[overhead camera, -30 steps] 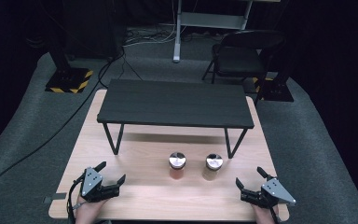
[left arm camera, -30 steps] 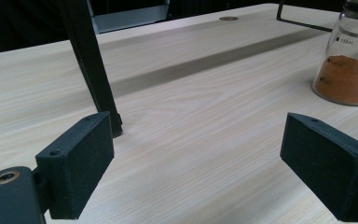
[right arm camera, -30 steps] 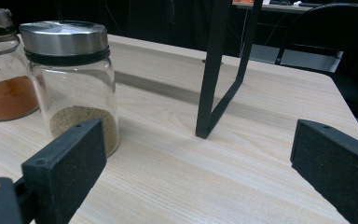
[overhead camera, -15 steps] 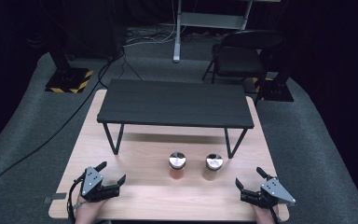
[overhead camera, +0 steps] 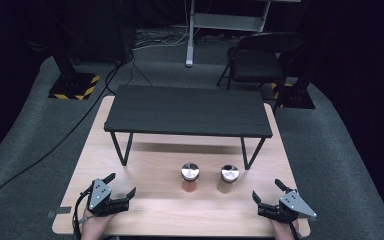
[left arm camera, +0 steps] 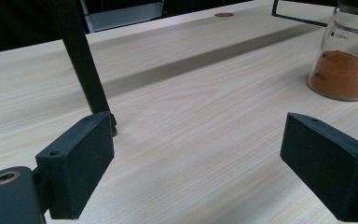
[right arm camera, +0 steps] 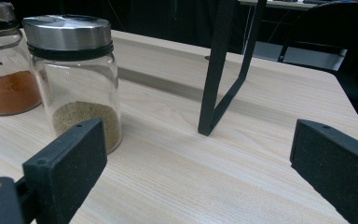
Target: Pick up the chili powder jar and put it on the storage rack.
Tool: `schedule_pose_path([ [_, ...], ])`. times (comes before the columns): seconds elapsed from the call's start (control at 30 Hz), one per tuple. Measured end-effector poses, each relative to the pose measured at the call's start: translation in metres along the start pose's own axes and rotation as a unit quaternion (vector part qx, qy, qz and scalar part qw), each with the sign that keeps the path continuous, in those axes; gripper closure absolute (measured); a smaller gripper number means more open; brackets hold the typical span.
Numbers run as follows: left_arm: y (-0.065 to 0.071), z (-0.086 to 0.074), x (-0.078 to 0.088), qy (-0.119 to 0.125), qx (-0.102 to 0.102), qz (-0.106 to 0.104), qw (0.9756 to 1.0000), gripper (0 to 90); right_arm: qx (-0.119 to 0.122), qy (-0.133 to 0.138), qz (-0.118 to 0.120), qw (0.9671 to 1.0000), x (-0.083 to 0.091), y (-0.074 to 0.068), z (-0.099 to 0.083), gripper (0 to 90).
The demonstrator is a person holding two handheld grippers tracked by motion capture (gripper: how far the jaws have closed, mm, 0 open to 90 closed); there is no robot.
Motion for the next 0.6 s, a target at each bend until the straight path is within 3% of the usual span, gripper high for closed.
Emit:
schedule_pose_path([
  [0.6, -0.0024, -0.001, -0.0006, 0.009, -0.005, -0.021, 0.9997, 8.8, 0.001, 0.002, -0.001, 1.0, 0.0004, -0.0005, -0.0006, 3.1],
])
Point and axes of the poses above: each handheld gripper's, and its own axes: x roughly backward along the jaws, z roughly out of its top, y roughly to its right, the point moved 6 cm from there along -x, roughly forward along the jaws, and after that the axes turned 14 degrees about -x, right-handed, at the moved point
